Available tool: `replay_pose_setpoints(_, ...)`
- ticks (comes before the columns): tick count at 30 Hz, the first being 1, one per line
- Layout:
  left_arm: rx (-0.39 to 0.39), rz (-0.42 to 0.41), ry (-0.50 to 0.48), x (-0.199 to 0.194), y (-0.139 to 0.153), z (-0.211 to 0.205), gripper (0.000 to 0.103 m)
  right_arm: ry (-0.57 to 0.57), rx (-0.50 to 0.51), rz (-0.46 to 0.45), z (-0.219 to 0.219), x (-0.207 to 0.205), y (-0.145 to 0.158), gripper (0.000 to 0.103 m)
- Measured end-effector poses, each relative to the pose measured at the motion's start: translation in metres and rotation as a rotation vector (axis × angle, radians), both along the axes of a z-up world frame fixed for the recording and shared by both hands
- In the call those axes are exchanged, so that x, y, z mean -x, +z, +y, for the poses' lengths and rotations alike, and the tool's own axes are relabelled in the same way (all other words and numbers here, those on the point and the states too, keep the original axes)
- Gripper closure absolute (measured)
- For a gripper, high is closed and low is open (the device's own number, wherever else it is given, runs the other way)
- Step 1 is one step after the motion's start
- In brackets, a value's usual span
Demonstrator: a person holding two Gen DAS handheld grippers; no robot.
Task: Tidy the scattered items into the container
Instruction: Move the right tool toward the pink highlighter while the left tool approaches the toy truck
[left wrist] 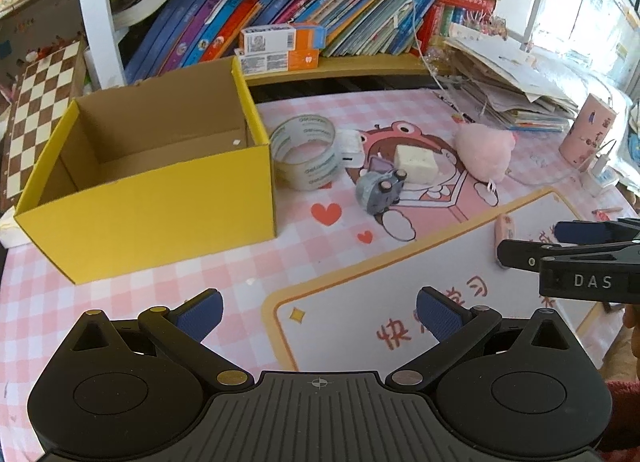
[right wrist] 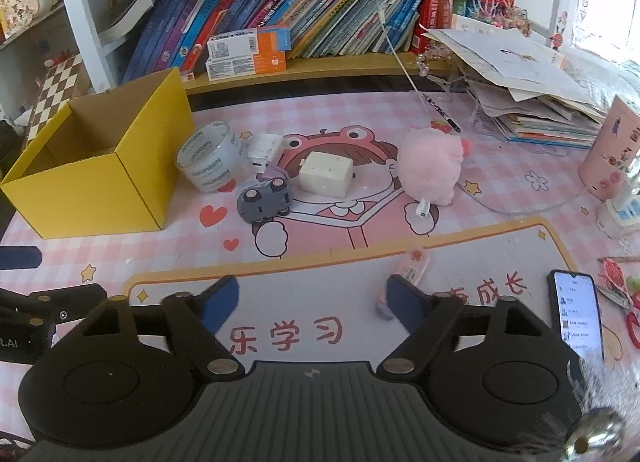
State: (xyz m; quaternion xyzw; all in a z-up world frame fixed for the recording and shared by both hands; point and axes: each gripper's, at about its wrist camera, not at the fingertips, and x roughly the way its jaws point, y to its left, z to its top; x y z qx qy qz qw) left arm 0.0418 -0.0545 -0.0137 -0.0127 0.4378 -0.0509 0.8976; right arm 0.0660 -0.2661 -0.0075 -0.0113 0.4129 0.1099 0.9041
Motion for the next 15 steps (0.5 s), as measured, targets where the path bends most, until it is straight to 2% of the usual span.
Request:
replay_pose_setpoints(7,-0.006,-0.003,-0.028,-0.010,0.001,-0.016,0.000,-0.010,-0.025,0.019,-0.016,-0.009,-0.004,0.039)
replay_pose_setpoints(15,-0.022,-0.037,-0.075,-0.018,0.004,-0.033,0.000,-0.022,-0.045,0.036,-0.032,-0.013,-0.008,0.039)
